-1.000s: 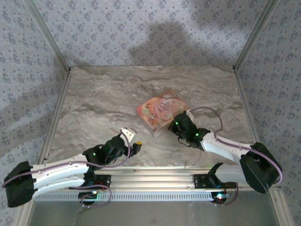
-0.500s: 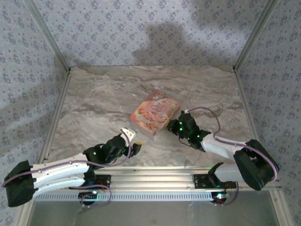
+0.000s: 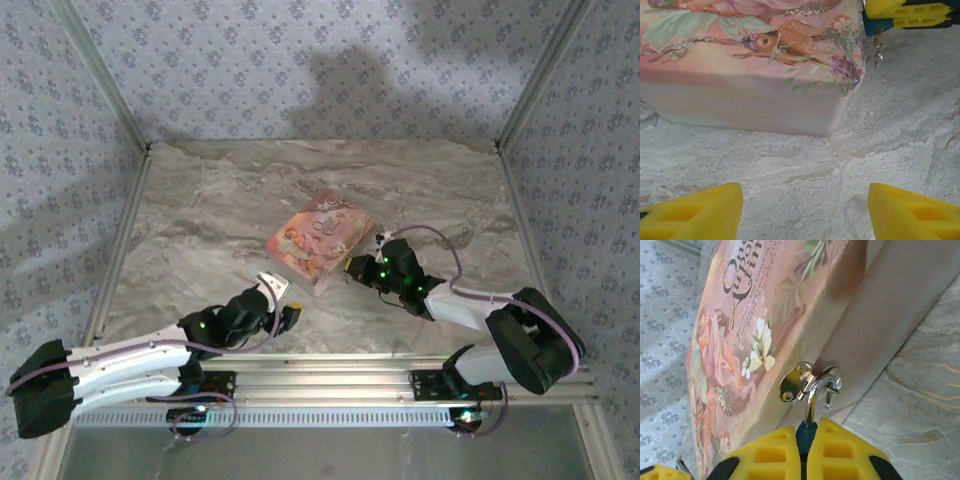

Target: Unlock the padlock with the key

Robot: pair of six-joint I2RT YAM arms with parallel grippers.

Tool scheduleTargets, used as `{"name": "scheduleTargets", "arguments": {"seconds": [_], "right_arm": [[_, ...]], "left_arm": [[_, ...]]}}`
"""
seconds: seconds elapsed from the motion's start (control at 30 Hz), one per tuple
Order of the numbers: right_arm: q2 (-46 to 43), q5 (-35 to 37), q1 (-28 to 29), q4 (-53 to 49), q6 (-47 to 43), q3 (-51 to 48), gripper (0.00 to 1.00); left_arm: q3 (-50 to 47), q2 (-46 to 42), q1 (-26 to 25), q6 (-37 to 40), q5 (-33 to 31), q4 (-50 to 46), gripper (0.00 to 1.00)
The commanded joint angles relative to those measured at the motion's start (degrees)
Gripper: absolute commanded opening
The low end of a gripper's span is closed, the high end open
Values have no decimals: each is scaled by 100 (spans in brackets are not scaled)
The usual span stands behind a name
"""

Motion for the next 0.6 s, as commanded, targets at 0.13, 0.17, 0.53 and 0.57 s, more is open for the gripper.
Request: {"name": "scheduleTargets", "arguments": {"seconds": [0.13,0.17,0.53,0.57], "right_arm": [[113,87,-259,39,257,-298,0],[217,2,-329,364,429,-426,0],[148,54,-269,391,582,-127,0],[41,156,-251,245,544,-65,0]], "left_arm": [[220,89,41,-101,94,12,67],[221,91,39,-108,98,4,67],[183,4,39,-127,76,-32,67],[193,-2,39,-127,66,-41,67]]}}
